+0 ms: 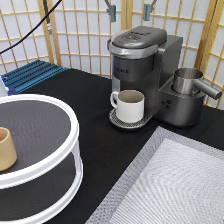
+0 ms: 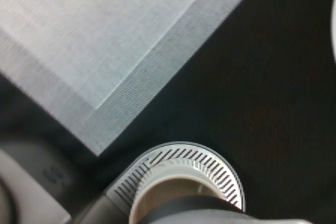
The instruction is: Make coffee
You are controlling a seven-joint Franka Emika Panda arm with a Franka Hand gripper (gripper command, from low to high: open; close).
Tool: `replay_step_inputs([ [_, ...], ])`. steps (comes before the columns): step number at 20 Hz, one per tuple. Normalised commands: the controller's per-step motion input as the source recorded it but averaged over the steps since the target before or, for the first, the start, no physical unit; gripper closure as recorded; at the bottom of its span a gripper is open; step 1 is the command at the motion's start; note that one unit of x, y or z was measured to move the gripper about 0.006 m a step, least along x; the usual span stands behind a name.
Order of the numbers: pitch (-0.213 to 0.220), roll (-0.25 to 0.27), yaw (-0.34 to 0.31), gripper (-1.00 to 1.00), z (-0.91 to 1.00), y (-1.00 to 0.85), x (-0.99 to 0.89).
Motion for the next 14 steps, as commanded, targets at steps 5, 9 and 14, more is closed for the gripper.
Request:
replay_step_inputs([
  [5,0.000,0.000,0.375,-1.00,-0.07,0.00,0.00],
  [9,0.000,0.000,0.375,-1.00,-0.19,0.00,-0.01],
  [14,0.000,-0.008,0.350,-1.00,-0.19,-0.04,-0.18],
])
